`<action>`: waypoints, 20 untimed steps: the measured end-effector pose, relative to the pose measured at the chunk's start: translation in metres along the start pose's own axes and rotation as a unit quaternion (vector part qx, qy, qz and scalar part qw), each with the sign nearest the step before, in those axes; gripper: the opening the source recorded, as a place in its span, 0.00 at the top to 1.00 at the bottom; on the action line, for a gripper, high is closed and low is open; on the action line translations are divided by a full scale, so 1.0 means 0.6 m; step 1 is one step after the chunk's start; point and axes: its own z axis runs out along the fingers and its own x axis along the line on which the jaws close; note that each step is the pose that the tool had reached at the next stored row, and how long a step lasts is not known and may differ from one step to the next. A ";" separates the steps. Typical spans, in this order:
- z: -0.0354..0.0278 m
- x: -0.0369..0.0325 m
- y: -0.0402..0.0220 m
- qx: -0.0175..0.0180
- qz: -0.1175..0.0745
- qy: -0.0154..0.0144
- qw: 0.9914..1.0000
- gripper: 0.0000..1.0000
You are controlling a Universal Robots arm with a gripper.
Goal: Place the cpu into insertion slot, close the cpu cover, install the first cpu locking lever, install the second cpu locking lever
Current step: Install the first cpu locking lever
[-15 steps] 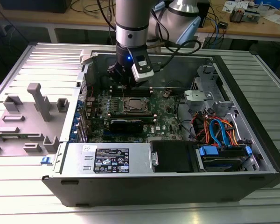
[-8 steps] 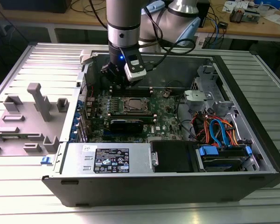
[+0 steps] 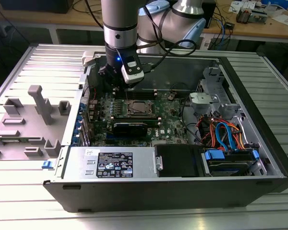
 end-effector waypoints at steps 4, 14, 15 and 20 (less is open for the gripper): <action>0.000 0.001 0.000 0.000 0.000 0.000 1.000 0.89; 0.000 0.007 -0.001 0.000 -0.001 0.000 1.000 0.89; 0.000 0.007 -0.001 0.000 -0.001 0.000 1.000 0.89; 0.000 0.009 0.002 0.000 -0.002 0.000 1.000 0.89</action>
